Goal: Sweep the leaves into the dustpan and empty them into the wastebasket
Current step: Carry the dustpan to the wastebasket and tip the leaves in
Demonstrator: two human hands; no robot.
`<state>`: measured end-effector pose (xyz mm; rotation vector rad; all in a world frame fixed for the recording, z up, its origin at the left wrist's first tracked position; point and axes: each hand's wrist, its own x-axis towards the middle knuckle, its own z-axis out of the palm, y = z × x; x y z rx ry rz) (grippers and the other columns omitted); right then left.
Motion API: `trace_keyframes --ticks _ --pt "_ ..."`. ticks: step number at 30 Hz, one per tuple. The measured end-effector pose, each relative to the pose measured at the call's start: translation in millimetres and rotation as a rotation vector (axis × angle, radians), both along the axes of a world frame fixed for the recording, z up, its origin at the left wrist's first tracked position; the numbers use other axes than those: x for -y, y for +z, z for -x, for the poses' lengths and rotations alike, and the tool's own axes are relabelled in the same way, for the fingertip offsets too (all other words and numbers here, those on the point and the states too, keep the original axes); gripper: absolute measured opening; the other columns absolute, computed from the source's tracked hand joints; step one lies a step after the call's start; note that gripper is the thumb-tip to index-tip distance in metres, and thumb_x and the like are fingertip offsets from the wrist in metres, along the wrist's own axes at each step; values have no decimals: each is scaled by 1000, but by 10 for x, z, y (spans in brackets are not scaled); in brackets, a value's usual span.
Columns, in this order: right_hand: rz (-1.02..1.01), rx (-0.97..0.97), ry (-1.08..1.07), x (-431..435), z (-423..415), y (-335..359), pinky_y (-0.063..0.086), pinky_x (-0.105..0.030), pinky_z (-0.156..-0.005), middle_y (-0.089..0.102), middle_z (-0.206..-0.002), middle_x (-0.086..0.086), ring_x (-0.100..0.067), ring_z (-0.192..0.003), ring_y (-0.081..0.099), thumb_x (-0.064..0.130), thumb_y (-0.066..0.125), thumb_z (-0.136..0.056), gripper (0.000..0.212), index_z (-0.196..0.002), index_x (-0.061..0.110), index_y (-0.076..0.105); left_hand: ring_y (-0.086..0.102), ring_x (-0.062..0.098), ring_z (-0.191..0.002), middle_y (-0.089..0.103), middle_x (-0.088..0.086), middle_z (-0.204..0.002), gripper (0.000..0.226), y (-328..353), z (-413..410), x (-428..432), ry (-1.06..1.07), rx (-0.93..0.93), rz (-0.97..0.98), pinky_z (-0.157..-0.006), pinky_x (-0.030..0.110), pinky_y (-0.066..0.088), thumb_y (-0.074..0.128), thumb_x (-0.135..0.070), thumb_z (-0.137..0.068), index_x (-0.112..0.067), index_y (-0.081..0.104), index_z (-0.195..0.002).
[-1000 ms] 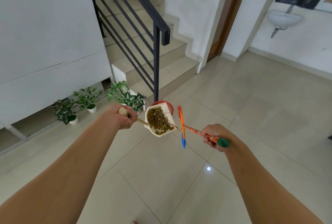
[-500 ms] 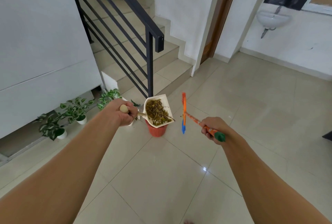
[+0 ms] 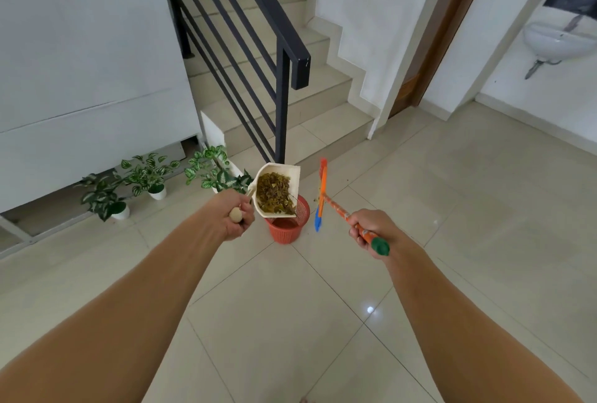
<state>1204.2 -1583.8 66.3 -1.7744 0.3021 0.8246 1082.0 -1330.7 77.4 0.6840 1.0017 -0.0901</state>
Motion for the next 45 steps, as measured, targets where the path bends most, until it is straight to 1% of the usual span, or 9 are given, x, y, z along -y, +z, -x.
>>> trace_keyframes --ticks 5,8,10,14,20,23,26,38,45 --pt "-33 -47 37 48 -179 -100 38 -16 -33 51 -59 -6 -7 -38 47 0 49 -88 12 -93 3 58 36 4 -29 41 2 -62 9 -152 -161 222 2 -25 -98 -26 9 29 39 -3 -102 -8 45 -99" --pt "-25 -63 57 96 -280 -138 38 -16 -33 52 -59 -7 -7 -36 47 1 48 -88 14 -97 3 59 37 4 -29 42 3 -62 6 -190 -259 292 1 -56 -122 -26 9 30 41 -3 -102 -8 44 -103" --pt "-43 -61 51 136 -333 -168 39 -16 -33 52 -59 -8 -8 -35 47 0 48 -87 18 -101 0 59 37 4 -29 42 3 -63 5 -206 -314 329 -8 -83 -134 -26 10 31 43 -4 -102 -8 45 -106" --pt "-63 -53 48 193 -440 -198 39 -16 -34 52 -56 -8 -8 -35 47 0 48 -85 20 -102 -2 59 37 4 -29 43 3 -63 5 -230 -397 420 -30 -116 -170 -26 10 31 43 -4 -102 -7 47 -105" --pt "-78 -66 50 179 -535 -214 38 -16 -33 51 -62 -8 -7 -33 47 -1 47 -86 22 -105 -1 59 37 4 -28 43 4 -63 10 -252 -504 557 -38 -128 -206 -27 9 32 42 -3 -102 -7 45 -111" --pt "-84 -68 57 177 -562 -240 40 -17 -33 52 -63 -8 -7 -36 48 -1 47 -87 29 -113 -4 59 37 4 -28 43 4 -62 7 -238 -552 611 -57 -133 -229 -27 9 32 41 -3 -102 -6 46 -106" --pt "-87 -75 66 200 -584 -267 41 -18 -34 52 -62 -8 -8 -37 48 0 48 -87 31 -115 -5 59 36 4 -29 43 3 -61 7 -226 -580 651 -80 -142 -256 -27 10 32 42 -3 -102 -6 47 -98" --pt "-53 -56 89 294 -668 -255 41 -21 -36 54 -61 -8 -11 -43 47 1 48 -85 31 -111 -6 61 36 3 -29 44 3 -61 10 -173 -699 783 -128 -165 -368 -27 10 32 45 -3 -101 -5 48 -92" --pt "-39 -41 107 295 -695 -252 43 -22 -41 56 -60 -8 -12 -46 48 2 48 -84 30 -110 -6 63 36 3 -30 46 2 -60 11 -118 -699 832 -144 -184 -416 -28 10 33 48 -2 -99 -7 49 -89"
